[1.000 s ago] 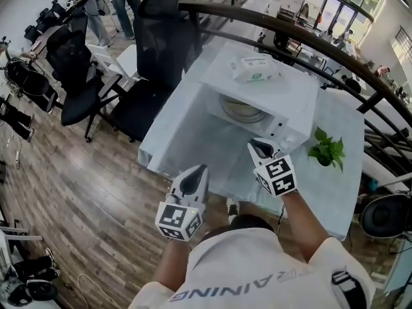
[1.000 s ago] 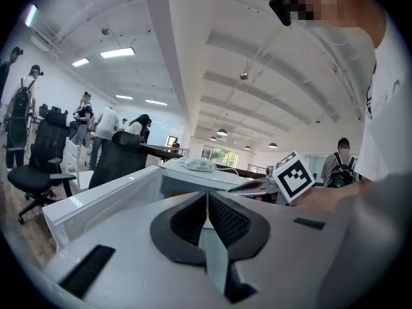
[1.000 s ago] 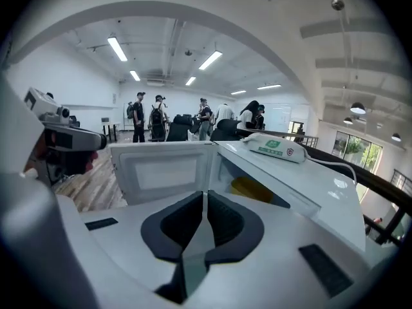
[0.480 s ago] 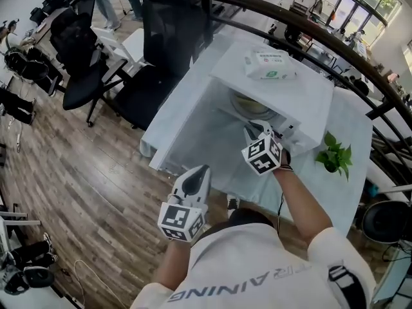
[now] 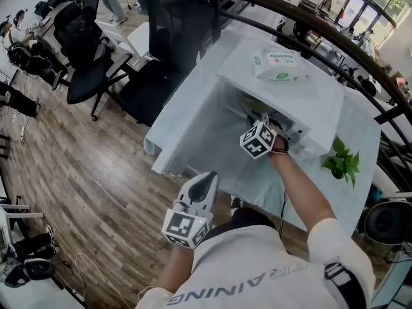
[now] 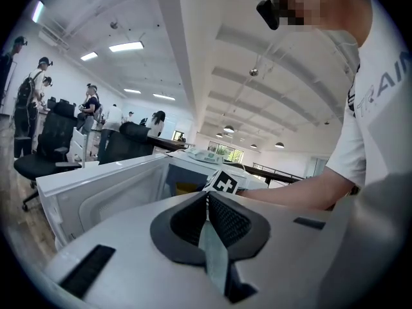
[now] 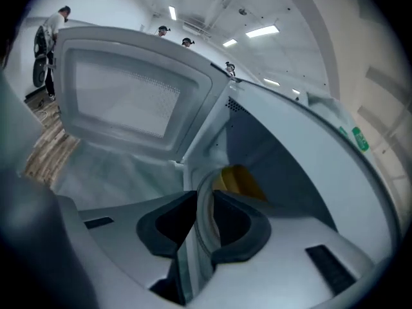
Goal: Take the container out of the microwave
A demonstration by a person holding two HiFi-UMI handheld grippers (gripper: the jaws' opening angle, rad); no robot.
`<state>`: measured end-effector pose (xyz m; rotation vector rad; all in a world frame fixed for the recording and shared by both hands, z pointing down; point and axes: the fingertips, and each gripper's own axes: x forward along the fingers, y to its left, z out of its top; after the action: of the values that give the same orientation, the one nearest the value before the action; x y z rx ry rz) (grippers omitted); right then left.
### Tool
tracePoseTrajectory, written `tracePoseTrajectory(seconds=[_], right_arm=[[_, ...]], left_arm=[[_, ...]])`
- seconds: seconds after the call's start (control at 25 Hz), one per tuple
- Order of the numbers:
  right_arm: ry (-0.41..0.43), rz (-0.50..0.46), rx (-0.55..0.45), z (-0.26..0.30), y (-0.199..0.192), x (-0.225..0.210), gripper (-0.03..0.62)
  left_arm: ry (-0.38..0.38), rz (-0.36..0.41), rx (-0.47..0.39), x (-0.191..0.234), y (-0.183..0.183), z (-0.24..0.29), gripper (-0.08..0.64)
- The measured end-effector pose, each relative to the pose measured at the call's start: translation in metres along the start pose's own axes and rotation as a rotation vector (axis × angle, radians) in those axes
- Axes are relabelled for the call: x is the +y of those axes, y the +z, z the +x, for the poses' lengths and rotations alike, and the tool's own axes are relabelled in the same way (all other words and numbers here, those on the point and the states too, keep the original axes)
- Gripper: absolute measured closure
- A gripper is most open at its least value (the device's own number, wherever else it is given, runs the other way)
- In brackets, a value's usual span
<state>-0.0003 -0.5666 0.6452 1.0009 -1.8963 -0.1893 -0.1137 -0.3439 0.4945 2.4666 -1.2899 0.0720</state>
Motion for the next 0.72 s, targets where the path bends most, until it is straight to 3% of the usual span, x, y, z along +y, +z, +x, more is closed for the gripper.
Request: tracePoseTrajectory(seconds=[0.32, 0.72], right_arm=[[-0.008, -0.033, 0.029, 0.050, 0.001, -0.014, 0.459], [-0.070, -0.083, 0.056, 0.084, -0.002, -0.031, 0.448]], left_arm=[[0.004, -0.025, -0.004, 0.010, -0.004, 0.006, 0.523], [0.007, -0.067, 0.016, 0.019, -0.015, 0.019, 0.523]])
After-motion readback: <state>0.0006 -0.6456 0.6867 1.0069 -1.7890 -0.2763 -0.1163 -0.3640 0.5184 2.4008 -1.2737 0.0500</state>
